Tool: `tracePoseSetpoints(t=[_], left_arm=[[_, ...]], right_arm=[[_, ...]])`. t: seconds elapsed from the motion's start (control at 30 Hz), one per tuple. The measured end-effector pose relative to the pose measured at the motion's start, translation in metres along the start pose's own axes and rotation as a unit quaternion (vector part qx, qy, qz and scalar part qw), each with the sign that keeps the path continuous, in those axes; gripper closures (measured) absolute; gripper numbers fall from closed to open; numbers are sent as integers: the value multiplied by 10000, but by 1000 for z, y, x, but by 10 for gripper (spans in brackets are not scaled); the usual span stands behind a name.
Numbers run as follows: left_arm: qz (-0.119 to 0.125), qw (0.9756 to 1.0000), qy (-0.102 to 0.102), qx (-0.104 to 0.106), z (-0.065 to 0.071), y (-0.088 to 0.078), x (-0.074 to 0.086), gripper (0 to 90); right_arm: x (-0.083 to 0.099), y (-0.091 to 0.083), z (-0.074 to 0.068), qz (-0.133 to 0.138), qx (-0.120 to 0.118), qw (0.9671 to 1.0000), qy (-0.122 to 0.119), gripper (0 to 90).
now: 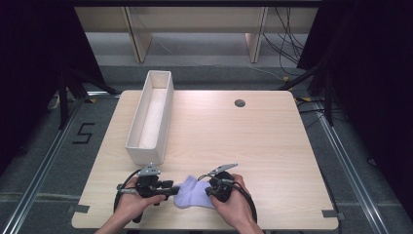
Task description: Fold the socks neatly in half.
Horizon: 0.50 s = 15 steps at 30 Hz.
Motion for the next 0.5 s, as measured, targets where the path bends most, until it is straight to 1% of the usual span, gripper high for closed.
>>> tracePoseSetpoints(t=[0.03, 0.07, 0.1, 0.13, 0.17, 0.2, 0.23, 0.27, 0.3, 0.33, 0.37, 0.4, 0.5], left_arm=[[-3, 10000, -5, -27, 0, 1, 0, 565], [13, 10000, -26, 22, -1, 4, -1, 563], [-60, 10000, 31, -31, -1, 5, -2, 563], [-57, 10000, 43, 43, -2, 7, -2, 562], [-47, 10000, 59, 52, -2, 8, -2, 562], [-106, 9999, 115, 7, -1, 9, -3, 564], [-106, 9999, 115, 7, -1, 9, -3, 568], [-95, 9999, 97, 49, -1, 11, -2, 568], [-199, 9996, 215, 45, -1, 13, -1, 580], [-257, 9990, 370, 77, -2, 14, -1, 593], [-294, 9985, 453, 69, -1, 14, -2, 615], [-328, 9983, 484, 63, 0, 14, -2, 630], [-396, 9972, 630, 67, 3, 16, -2, 660]], right_arm=[[0, 2, 0, 37, -56, 9999, -75, 887], [0, 3, -2, -10, -46, 10000, -17, 887], [-1, 5, -3, -34, -82, 10000, -3, 887], [-1, 7, -3, -50, -51, 10000, -12, 887], [0, 8, -4, -83, -34, 10000, 19, 887], [0, 9, -3, -98, -48, 9999, -5, 888], [0, 9, -3, -98, -48, 9999, -5, 888], [0, 11, -2, -118, 4, 9999, 0, 888], [1, 13, -2, -157, -24, 9999, -35, 888], [2, 13, -3, -188, -24, 9998, 11, 888], [3, 14, -1, -152, -28, 9999, -61, 889], [3, 14, -2, -194, -12, 9998, 17, 890], [3, 14, -2, -187, 19, 9998, 11, 891]])
Point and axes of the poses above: each handheld gripper's, and its own axes: y roughly forward along the jaws, x roughly out of its underside, z roughly to its right, the point moved 1 cm from there along y, roughly forward along the jaws, and after that the axes turned 13 degrees about z, right-handed, at the moved point
